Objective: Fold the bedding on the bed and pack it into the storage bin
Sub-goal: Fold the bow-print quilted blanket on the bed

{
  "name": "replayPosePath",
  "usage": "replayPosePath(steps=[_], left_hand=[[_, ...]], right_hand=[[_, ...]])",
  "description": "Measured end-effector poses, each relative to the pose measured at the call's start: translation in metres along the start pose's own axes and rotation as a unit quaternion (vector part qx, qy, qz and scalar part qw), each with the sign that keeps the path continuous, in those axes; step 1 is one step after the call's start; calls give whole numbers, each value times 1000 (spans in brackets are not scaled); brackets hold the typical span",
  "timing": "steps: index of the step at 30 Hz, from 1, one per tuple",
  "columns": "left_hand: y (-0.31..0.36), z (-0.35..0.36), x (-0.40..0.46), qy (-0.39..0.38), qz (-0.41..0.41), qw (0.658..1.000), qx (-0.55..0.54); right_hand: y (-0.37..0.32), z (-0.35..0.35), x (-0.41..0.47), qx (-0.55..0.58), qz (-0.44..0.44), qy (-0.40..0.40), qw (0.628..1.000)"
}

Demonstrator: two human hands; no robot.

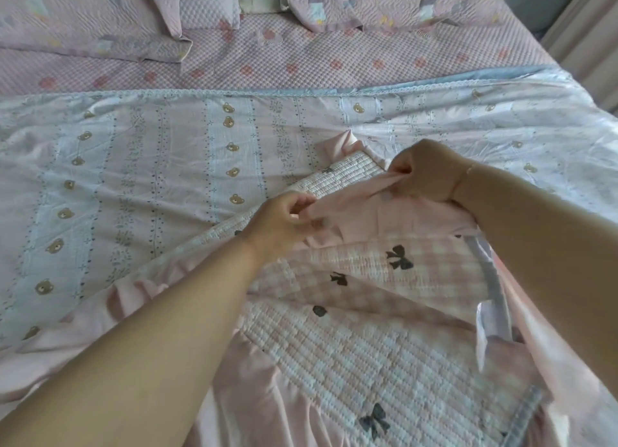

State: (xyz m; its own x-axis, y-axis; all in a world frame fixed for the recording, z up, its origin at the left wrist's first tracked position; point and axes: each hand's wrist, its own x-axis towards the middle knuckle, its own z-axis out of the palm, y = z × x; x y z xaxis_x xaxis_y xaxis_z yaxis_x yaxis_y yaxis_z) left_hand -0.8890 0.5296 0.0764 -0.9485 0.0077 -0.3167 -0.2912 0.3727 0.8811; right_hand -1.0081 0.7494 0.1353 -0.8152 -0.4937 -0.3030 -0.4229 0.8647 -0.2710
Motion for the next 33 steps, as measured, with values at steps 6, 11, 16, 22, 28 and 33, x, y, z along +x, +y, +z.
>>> replayPosePath(steps=[6,11,16,22,28,33], left_hand=[[-46,-15,5,28,-24,972,233],[-37,-32,22,131,-31,965,224],[-45,-39,30,148,-65,957,241],[-44,-31,36,192,-82,946,248],[-50,-33,19,206,-40,946,249],[-46,-37,-29,225,68,936,260]], right_hand=[[1,7,41,-169,-19,-40,985],[-4,11,70,-213,-15,93,973],[-5,29,72,-74,9,-67,995],[6,37,77,-228,65,101,966],[-20,47,61,-48,15,176,983],[-62,71,-4,185,-61,27,980]])
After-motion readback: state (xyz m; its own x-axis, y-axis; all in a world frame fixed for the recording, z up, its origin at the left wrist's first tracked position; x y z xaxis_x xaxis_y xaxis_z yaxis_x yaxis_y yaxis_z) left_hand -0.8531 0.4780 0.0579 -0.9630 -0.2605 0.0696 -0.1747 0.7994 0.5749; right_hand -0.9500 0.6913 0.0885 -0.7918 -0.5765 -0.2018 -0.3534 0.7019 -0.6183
